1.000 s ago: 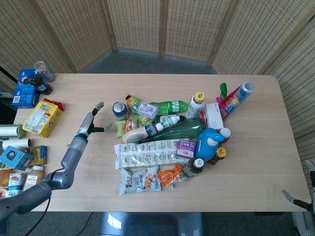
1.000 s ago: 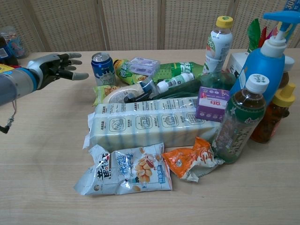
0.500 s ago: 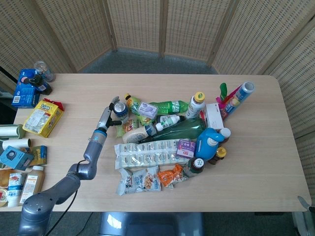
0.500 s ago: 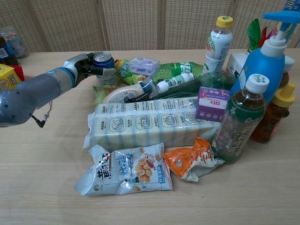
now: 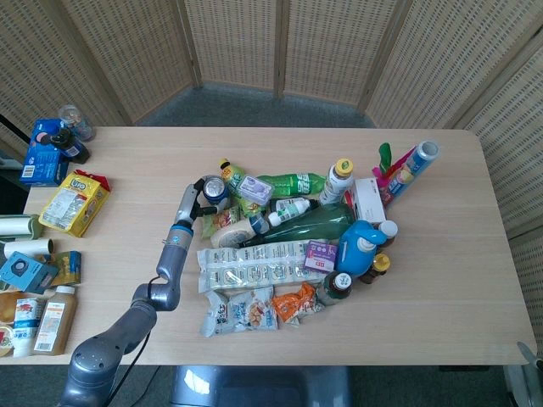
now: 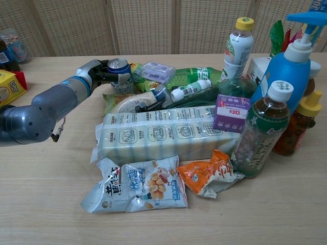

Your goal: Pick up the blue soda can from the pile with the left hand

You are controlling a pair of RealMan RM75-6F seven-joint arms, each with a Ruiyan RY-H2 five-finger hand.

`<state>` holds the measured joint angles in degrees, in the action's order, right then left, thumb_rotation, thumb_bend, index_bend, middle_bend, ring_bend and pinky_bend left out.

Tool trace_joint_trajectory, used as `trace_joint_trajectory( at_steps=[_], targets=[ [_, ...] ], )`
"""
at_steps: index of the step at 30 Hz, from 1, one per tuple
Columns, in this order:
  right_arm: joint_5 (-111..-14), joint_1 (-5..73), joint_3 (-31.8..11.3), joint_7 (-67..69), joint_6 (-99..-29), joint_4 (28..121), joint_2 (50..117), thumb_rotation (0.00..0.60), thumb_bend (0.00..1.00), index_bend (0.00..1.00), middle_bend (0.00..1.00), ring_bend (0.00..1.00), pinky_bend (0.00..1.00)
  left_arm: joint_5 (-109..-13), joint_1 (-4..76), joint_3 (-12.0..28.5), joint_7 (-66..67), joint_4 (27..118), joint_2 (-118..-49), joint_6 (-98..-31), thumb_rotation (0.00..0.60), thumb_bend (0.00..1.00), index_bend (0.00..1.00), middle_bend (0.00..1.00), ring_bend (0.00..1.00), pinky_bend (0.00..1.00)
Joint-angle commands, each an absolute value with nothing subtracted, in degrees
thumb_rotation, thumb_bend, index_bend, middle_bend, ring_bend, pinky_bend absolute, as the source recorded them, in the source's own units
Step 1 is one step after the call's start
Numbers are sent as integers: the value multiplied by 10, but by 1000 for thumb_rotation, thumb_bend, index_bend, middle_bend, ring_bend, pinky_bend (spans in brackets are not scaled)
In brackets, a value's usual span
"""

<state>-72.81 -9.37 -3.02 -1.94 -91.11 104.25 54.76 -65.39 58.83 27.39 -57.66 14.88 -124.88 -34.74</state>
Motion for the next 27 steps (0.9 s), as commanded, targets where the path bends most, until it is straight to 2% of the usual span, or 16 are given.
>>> trace_joint_trajectory(
  at_steps=[1, 8, 14, 19, 27],
  targets=[
    [-728, -93, -31, -19, -909, 1043, 548, 490, 38, 0, 0, 0, 0, -651, 583, 275, -580, 147, -1249, -354, 600, 447, 417, 308, 376, 159],
    [-729, -88, -35, -16, -901, 1037, 553, 494, 35, 0, 0, 0, 0, -647, 550, 279, -601, 171, -1234, -399, 600, 475, 424, 341, 414, 221],
    [-732, -75, -38, -13, -882, 1028, 562, 492, 36, 0, 0, 0, 0, -674, 487, 256, -623, 267, -1171, -467, 600, 465, 410, 332, 414, 229],
    [-737, -63, -41, -11, -866, 1020, 571, 491, 35, 0, 0, 0, 0, -679, 424, 247, -589, 419, -1082, -517, 600, 464, 408, 328, 414, 229],
    [-750, -45, -44, -6, -846, 1010, 582, 492, 36, 0, 0, 0, 0, -657, 341, 259, -481, 710, -922, -577, 600, 464, 408, 332, 415, 233]
  ],
)
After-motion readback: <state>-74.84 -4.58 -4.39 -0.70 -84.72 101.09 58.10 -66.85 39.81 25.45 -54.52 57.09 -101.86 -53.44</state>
